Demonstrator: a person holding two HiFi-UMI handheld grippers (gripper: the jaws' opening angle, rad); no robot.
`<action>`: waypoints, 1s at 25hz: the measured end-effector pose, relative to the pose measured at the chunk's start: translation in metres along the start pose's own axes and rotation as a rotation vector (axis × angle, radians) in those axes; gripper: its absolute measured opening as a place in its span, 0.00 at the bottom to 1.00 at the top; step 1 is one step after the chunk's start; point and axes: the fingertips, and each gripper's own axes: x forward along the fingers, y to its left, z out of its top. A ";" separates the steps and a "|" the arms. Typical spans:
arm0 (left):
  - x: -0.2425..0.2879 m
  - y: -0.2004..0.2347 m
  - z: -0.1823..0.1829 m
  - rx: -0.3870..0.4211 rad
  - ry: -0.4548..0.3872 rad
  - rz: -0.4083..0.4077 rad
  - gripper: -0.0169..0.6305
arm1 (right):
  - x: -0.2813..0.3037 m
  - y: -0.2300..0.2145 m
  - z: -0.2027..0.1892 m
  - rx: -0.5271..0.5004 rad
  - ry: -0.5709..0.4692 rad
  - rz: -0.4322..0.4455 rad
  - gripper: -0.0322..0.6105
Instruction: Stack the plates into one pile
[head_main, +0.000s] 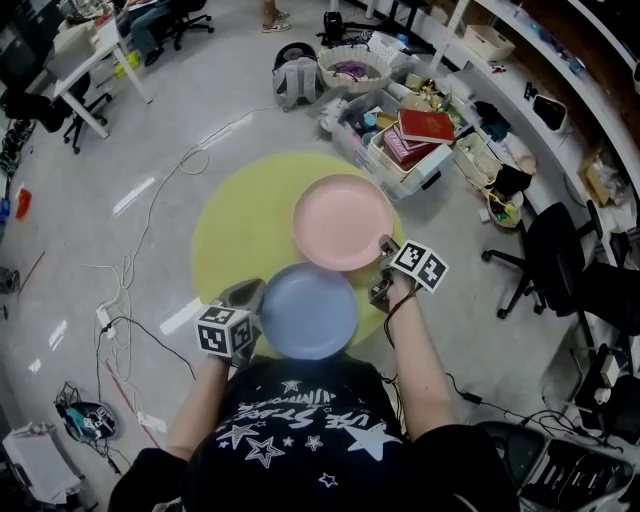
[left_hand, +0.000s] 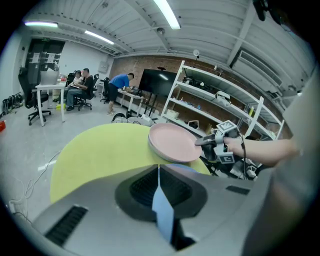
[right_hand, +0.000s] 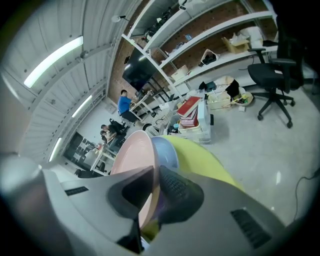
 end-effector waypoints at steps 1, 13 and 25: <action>0.001 -0.002 0.001 0.000 -0.002 0.003 0.06 | 0.000 -0.004 0.003 0.011 -0.005 -0.005 0.12; 0.001 -0.013 -0.004 -0.023 -0.010 0.033 0.06 | 0.013 -0.026 0.009 0.055 0.007 -0.025 0.13; -0.002 -0.020 -0.008 -0.049 -0.023 0.062 0.06 | 0.020 -0.019 -0.001 -0.213 0.101 -0.029 0.17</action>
